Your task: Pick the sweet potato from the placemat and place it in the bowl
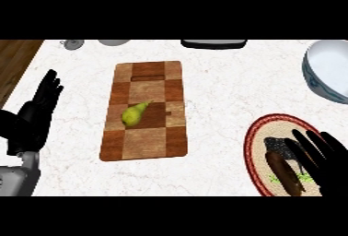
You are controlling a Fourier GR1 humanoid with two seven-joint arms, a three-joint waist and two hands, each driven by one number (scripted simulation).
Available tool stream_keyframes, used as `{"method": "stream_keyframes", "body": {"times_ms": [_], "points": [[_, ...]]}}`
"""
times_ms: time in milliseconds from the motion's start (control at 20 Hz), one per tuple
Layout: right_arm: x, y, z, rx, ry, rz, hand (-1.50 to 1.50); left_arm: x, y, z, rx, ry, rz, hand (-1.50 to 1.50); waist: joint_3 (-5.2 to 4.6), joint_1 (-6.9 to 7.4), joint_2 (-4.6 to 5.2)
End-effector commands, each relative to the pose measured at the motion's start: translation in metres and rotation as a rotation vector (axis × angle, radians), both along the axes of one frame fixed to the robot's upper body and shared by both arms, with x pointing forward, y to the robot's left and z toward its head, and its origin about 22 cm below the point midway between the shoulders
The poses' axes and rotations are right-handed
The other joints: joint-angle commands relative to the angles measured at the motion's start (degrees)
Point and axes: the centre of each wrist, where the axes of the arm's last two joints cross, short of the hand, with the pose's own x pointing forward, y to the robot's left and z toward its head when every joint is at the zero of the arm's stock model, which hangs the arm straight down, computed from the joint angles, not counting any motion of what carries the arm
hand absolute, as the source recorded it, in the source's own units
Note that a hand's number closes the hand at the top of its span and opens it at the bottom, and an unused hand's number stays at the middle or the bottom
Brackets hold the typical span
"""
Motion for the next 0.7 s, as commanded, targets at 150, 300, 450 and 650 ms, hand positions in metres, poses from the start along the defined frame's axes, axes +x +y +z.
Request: {"method": "stream_keyframes", "body": {"times_ms": [150, 300, 450, 650], "points": [[0.029, 0.033, -0.011, -0.147, 0.160, -0.057, -1.50, -0.005, 0.001, -0.010, -0.014, 0.003, -0.013, 0.00, 0.05, 0.44, 0.03], [0.037, 0.039, -0.039, -0.241, 0.242, -0.102, -1.50, -0.003, 0.007, 0.008, 0.007, -0.011, 0.002, 0.00, 0.09, 0.55, -0.07], [0.043, 0.044, -0.052, -0.277, 0.289, -0.148, -1.50, 0.009, 0.015, 0.002, -0.007, -0.003, 0.013, 0.00, 0.11, -0.63, -0.03], [0.044, 0.046, -0.044, -0.334, 0.289, -0.178, -1.50, -0.002, 0.005, -0.011, -0.007, 0.002, 0.015, 0.00, 0.13, -1.07, -0.23]]}}
